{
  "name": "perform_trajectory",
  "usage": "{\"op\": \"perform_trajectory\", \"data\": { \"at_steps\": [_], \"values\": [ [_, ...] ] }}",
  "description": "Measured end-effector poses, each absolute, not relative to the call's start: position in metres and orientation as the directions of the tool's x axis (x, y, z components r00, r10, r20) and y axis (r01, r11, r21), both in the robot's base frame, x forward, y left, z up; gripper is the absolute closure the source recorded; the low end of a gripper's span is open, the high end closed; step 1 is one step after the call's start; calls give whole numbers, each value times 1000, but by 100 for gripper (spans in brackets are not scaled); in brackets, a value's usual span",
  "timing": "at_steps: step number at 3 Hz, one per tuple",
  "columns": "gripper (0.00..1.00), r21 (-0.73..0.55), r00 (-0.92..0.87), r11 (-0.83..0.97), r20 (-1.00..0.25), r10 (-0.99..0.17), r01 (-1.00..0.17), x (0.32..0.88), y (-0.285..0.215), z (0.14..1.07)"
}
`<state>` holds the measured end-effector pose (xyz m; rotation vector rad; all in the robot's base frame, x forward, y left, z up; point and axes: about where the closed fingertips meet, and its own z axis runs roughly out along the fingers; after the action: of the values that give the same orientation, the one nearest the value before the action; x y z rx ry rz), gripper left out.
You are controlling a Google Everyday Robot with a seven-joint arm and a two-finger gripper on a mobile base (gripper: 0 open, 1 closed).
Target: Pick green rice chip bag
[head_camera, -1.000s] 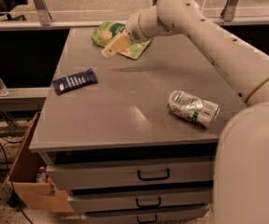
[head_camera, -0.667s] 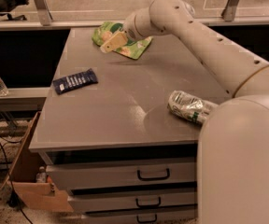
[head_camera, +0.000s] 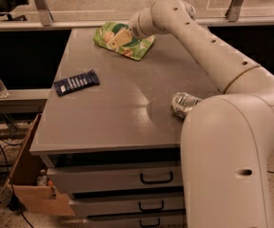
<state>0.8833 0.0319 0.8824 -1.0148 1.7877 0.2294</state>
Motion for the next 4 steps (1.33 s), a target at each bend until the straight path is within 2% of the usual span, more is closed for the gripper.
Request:
{"op": "perform_trajectory", "data": {
  "at_steps": [1,2,4],
  "values": [
    [0,-250,-175,641,-834,-524,-726,891,28,866],
    [18,-223,-202,635,-827,-525,-740,891,30,859],
    [65,-209,-193,594,-819,-540,-777,872,40,867]
  ]
}}
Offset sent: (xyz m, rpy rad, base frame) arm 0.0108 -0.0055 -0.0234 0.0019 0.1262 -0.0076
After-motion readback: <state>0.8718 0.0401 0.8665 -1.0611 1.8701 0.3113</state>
